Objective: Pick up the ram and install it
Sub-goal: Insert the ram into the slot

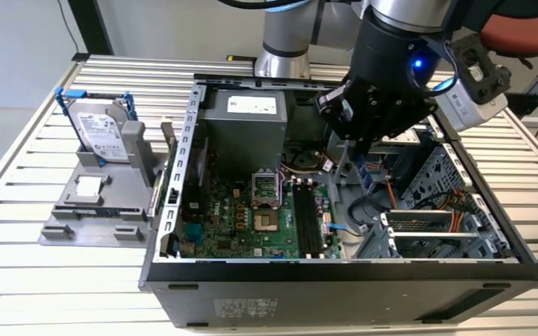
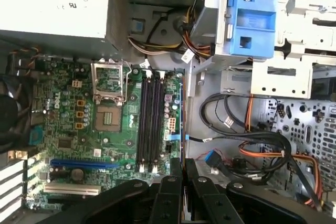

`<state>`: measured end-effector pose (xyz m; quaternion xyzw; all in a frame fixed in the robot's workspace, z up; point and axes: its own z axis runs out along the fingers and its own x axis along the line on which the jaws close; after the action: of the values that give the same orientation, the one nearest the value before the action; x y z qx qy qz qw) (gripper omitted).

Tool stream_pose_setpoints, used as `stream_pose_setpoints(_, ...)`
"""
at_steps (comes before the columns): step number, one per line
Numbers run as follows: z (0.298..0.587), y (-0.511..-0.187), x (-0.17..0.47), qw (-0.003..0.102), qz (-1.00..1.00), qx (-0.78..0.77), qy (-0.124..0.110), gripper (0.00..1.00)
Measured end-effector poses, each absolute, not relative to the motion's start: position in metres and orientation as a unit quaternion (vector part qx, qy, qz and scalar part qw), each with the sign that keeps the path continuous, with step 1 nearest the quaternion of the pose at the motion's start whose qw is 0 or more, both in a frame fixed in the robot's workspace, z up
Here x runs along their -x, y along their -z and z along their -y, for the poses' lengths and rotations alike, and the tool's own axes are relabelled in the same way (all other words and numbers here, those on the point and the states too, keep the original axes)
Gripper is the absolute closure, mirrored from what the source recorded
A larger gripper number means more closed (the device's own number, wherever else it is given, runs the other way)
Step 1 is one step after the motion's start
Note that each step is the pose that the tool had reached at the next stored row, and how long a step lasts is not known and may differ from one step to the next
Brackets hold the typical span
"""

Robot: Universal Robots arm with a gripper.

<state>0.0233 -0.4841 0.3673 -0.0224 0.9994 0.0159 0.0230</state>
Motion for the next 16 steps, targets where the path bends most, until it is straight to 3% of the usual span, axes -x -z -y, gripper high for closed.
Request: stream_pose_setpoints(16, 0.473, -0.338, -0.022, 0.024, -0.999, -0.024, -0.015, 1.00)
